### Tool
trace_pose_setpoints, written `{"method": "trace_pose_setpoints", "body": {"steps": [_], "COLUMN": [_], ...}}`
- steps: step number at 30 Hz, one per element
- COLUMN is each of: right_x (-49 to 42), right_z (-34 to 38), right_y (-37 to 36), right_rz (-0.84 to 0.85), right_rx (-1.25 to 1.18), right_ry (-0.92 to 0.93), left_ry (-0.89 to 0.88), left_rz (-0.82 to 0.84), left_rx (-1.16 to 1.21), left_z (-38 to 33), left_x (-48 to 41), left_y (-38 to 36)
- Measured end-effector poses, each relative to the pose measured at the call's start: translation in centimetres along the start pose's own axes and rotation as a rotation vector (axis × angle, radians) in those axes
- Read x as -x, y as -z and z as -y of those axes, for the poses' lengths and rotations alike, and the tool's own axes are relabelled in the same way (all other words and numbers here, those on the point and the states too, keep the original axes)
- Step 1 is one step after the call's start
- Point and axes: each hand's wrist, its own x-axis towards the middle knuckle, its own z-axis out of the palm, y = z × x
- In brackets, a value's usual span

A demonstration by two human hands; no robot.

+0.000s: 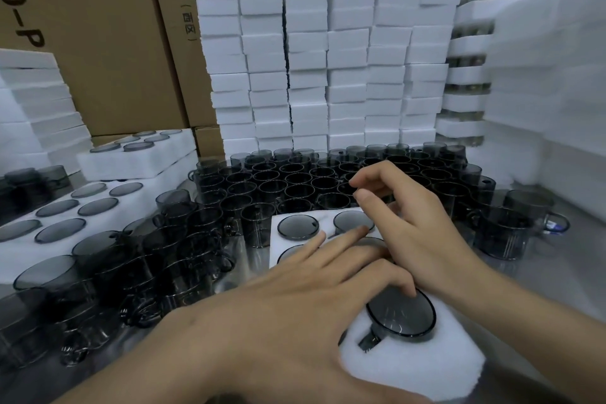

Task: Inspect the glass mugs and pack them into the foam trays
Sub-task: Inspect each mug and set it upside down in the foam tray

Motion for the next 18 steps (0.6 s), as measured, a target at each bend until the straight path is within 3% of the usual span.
{"method": "trace_pose_setpoints", "body": {"steps": [6,10,18], "right_x": [-0.2,-0.2,-0.5], "right_z": [-0.5,-0.9,-1.4], "right_y": [0.1,0.2,0.3], "right_rz": [0.023,0.071,0.165], "right_rx": [0.007,0.103,0.190], "right_ry": [-0.050,-0.086,-0.169], "left_ry": [0.161,0.248,0.392], "left_rz": [-0.072,0.088,-0.125], "left_rx": [0.126,-0.038,0.019], "left_z": [-0.1,1.0,2.2], "left_x": [-0.1,-0.2,-0.1], "left_y": [1.8,1.5,1.5]}}
